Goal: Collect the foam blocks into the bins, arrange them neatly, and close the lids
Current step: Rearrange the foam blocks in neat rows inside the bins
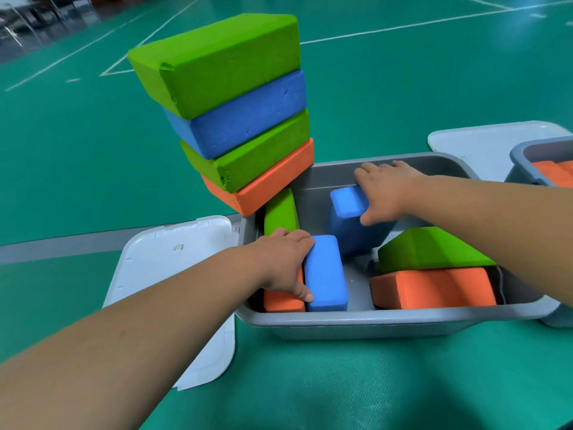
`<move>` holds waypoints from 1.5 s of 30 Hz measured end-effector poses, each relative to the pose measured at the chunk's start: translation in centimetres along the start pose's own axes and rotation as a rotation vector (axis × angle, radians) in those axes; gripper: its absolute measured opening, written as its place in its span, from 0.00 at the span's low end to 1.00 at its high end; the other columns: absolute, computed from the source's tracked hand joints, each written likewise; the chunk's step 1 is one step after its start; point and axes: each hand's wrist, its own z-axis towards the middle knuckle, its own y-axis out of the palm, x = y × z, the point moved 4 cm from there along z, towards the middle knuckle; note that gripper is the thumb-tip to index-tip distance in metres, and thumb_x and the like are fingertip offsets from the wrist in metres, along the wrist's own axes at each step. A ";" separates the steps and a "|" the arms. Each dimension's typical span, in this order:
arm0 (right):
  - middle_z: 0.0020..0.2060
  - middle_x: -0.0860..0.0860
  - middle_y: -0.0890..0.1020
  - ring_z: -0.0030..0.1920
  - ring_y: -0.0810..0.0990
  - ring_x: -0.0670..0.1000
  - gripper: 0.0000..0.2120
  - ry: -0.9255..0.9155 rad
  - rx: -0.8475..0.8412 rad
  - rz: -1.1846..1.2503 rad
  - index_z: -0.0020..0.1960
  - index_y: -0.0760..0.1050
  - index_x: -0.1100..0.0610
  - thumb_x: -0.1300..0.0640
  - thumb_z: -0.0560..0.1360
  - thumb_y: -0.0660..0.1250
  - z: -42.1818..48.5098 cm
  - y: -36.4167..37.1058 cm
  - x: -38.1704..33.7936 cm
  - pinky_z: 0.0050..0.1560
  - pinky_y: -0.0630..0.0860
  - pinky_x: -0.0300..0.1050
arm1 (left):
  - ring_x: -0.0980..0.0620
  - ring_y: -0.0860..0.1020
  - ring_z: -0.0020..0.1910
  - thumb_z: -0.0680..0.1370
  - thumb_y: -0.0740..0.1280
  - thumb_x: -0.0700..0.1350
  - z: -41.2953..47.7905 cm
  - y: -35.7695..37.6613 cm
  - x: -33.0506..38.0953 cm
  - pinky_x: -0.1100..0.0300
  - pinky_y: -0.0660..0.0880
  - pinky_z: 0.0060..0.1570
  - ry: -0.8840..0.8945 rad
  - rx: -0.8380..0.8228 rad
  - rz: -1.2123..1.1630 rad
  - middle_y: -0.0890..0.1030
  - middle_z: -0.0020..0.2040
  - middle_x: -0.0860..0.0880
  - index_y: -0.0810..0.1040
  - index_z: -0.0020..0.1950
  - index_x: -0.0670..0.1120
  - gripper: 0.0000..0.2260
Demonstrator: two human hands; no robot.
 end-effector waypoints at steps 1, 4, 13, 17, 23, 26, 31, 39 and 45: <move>0.59 0.52 0.77 0.56 0.79 0.60 0.34 0.047 0.045 0.096 0.60 0.66 0.52 0.32 0.64 0.66 -0.2 -0.7 0.0 0.56 0.76 0.56 | 0.43 0.62 0.75 0.69 0.75 0.70 0.1 -0.1 0.1 0.42 0.68 0.72 0.003 0.006 0.000 0.58 0.81 0.53 0.57 0.83 0.49 0.51; 0.48 0.54 0.79 0.46 0.78 0.60 0.31 0.220 0.259 0.345 0.53 0.66 0.53 0.29 0.65 0.63 -0.5 -3.3 0.2 0.45 0.76 0.54 | 0.43 0.66 0.68 0.68 0.76 0.69 0.3 -0.4 0.1 0.42 0.73 0.66 -0.006 0.025 -0.010 0.65 0.74 0.52 0.64 0.78 0.50 0.46; 0.54 0.57 0.77 0.44 0.82 0.64 0.39 0.516 0.250 0.831 0.63 0.68 0.55 0.28 0.64 0.68 0.0 -6.3 0.7 0.35 0.85 0.61 | 0.43 0.69 0.67 0.69 0.79 0.62 0.3 -0.8 0.4 0.43 0.73 0.66 -0.005 0.094 -0.101 0.68 0.72 0.50 0.62 0.80 0.49 0.46; 0.56 0.58 0.77 0.47 0.82 0.65 0.43 0.509 0.244 0.805 0.64 0.68 0.55 0.25 0.63 0.67 -0.1 -6.2 0.0 0.37 0.84 0.60 | 0.44 0.69 0.67 0.70 0.80 0.58 0.0 -0.9 0.2 0.46 0.72 0.66 -0.025 0.111 -0.181 0.70 0.71 0.51 0.65 0.78 0.50 0.42; 0.54 0.56 0.75 0.37 0.84 0.63 0.40 0.425 0.150 0.892 0.63 0.63 0.56 0.26 0.69 0.69 -0.2 -5.8 -0.7 0.28 0.83 0.55 | 0.45 0.68 0.70 0.72 0.78 0.60 -0.4 -0.9 -0.4 0.48 0.69 0.70 -0.027 0.102 -0.262 0.68 0.74 0.53 0.68 0.79 0.51 0.39; 0.58 0.56 0.75 0.31 0.85 0.62 0.40 0.370 0.100 0.913 0.65 0.63 0.55 0.25 0.70 0.68 -0.1 -5.9 -0.4 0.26 0.82 0.51 | 0.44 0.63 0.75 0.74 0.77 0.59 -0.6 -0.9 -0.3 0.49 0.66 0.74 -0.034 0.085 -0.270 0.63 0.78 0.52 0.66 0.81 0.52 0.39; 0.61 0.57 0.76 0.29 0.86 0.60 0.37 0.295 0.018 0.927 0.69 0.60 0.54 0.29 0.74 0.66 -0.1 -5.8 -0.5 0.32 0.80 0.48 | 0.41 0.54 0.82 0.75 0.75 0.61 -1.1 -0.8 -0.2 0.44 0.61 0.78 -0.110 0.013 -0.264 0.49 0.84 0.48 0.59 0.83 0.59 0.41; 0.55 0.58 0.80 0.29 0.86 0.56 0.41 0.202 0.080 0.924 0.77 0.57 0.54 0.30 0.76 0.65 0.2 -5.9 -1.8 0.33 0.76 0.45 | 0.39 0.49 0.83 0.76 0.74 0.60 -0.9 -0.9 -0.4 0.42 0.59 0.79 -0.158 0.018 -0.306 0.47 0.85 0.46 0.61 0.82 0.61 0.37; 0.60 0.58 0.81 0.35 0.88 0.55 0.35 0.078 0.063 0.933 0.81 0.56 0.56 0.41 0.82 0.64 1.1 -3.7 -2.5 0.46 0.84 0.54 | 0.39 0.48 0.83 0.76 0.72 0.62 -0.8 -0.4 -1.2 0.40 0.57 0.79 -0.178 0.018 -0.326 0.46 0.86 0.49 0.61 0.81 0.66 0.35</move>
